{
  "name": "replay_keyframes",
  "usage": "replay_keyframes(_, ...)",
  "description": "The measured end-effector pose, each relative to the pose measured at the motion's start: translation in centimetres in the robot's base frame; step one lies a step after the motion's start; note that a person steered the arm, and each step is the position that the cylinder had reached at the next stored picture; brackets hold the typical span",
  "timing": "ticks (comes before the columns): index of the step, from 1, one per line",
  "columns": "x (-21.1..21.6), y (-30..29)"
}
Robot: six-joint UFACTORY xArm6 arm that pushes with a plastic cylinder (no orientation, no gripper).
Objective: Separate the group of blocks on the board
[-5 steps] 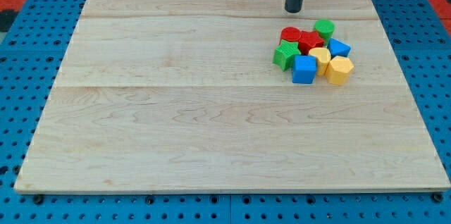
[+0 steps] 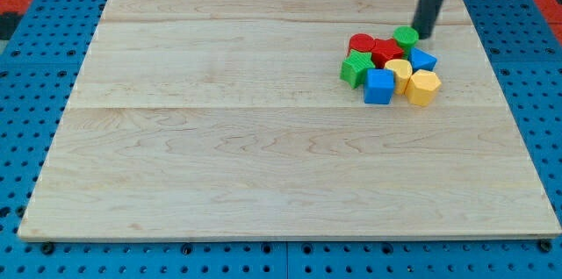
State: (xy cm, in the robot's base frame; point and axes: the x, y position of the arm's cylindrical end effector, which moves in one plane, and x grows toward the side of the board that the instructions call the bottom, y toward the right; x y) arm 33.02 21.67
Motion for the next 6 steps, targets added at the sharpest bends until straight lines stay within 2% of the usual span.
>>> replay_keyframes(2,3.5,-3.3)
replay_keyframes(4,6.0,-12.6)
replay_keyframes(5,7.1,-11.7)
replay_keyframes(6,4.1,-12.3)
